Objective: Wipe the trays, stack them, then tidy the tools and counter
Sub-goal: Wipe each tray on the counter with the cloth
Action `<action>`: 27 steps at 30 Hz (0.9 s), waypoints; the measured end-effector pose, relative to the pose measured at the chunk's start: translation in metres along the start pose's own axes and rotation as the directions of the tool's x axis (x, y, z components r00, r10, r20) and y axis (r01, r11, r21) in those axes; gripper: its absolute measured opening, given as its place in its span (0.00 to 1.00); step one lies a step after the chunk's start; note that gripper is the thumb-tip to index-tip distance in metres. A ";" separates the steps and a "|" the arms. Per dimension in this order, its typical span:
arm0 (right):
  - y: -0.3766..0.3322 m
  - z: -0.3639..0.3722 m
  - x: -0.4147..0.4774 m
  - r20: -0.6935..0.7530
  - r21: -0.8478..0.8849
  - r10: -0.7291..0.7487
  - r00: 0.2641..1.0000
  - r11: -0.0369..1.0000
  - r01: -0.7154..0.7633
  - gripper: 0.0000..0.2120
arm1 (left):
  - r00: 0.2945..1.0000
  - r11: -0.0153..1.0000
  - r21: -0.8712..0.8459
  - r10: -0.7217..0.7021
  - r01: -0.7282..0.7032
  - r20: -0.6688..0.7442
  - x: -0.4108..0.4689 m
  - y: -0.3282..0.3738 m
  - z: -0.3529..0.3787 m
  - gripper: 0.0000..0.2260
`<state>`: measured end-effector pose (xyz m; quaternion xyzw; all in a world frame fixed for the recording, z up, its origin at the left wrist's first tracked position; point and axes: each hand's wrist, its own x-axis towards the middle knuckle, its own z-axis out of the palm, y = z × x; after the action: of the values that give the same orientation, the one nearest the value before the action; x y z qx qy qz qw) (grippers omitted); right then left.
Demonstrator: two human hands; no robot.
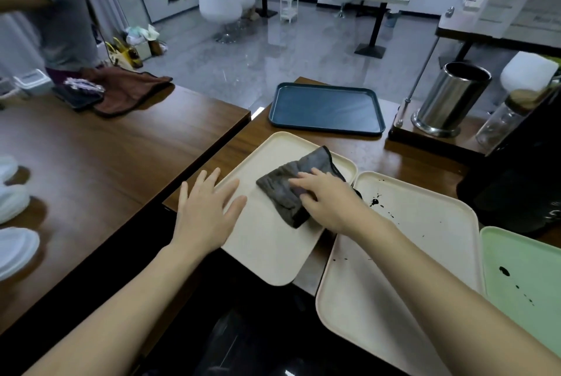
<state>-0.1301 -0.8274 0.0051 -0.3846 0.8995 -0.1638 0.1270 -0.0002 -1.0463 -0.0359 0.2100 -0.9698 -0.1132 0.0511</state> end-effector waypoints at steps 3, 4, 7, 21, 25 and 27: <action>0.013 -0.012 -0.009 0.054 -0.025 -0.012 0.998 1.000 0.014 0.17 | 0.985 0.992 -0.022 0.121 -0.124 -0.127 -0.005 0.010 -0.002 0.17; 0.012 -0.013 -0.011 0.084 -0.015 -0.021 0.996 1.000 0.022 0.17 | 0.976 0.986 -0.033 0.157 -0.164 -0.149 -0.007 0.016 -0.002 0.15; 0.006 -0.007 -0.012 0.057 -0.142 -0.108 0.992 0.983 0.116 0.20 | 0.961 0.967 -0.083 0.225 -0.240 -0.158 -0.013 0.033 0.001 0.17; -0.004 0.003 -0.013 -0.039 -0.277 -0.132 0.991 0.954 0.116 0.17 | 0.986 0.957 -0.251 0.118 -0.145 -0.118 -0.027 0.047 0.006 0.10; -0.008 -0.008 -0.009 -0.116 -0.030 -0.075 0.990 0.997 0.072 0.08 | 0.996 0.948 -0.312 0.030 -0.057 -0.090 -0.031 0.054 0.002 0.17; -0.011 -0.018 -0.006 -0.089 0.214 0.003 0.996 0.977 0.016 0.04 | 0.997 0.939 -0.342 -0.043 0.017 -0.068 -0.030 0.061 -0.004 0.22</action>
<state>-0.1256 -0.8262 0.0265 -0.3640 0.8801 -0.2771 0.1272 0.0031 -0.9809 -0.0187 0.2168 -0.9296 -0.2726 0.1209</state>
